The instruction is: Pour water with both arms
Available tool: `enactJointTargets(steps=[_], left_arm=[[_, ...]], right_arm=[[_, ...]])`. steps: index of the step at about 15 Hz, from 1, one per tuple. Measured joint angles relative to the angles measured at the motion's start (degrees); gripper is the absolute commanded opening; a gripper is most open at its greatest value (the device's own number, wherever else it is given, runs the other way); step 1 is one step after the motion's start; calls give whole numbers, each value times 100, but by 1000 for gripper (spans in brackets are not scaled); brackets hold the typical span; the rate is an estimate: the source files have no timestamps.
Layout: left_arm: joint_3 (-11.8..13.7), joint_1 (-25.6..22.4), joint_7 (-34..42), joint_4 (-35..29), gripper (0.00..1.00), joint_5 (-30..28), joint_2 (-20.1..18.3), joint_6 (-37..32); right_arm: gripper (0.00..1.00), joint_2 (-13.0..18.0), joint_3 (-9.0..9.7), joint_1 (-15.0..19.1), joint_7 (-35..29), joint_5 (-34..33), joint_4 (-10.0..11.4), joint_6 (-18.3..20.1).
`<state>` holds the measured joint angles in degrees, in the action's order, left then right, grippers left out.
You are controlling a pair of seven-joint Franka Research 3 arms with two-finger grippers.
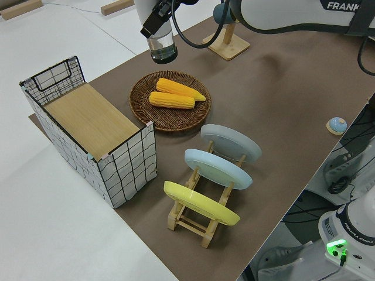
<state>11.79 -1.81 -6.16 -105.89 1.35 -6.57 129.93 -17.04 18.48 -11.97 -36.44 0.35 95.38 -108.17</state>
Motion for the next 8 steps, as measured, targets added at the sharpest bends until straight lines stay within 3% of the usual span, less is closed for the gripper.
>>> enactJointTargets(steps=[4, 8], left_arm=[[-408, 2, -646, -494, 24, 444, -380, 0], [-811, 3, -1201, -1046, 24, 777, -760, 0]], right_arm=[[0, -330, -324, -684, -763, 392, -56, -226], [0, -758, -621, -1310, -1440, 708, -491, -359]])
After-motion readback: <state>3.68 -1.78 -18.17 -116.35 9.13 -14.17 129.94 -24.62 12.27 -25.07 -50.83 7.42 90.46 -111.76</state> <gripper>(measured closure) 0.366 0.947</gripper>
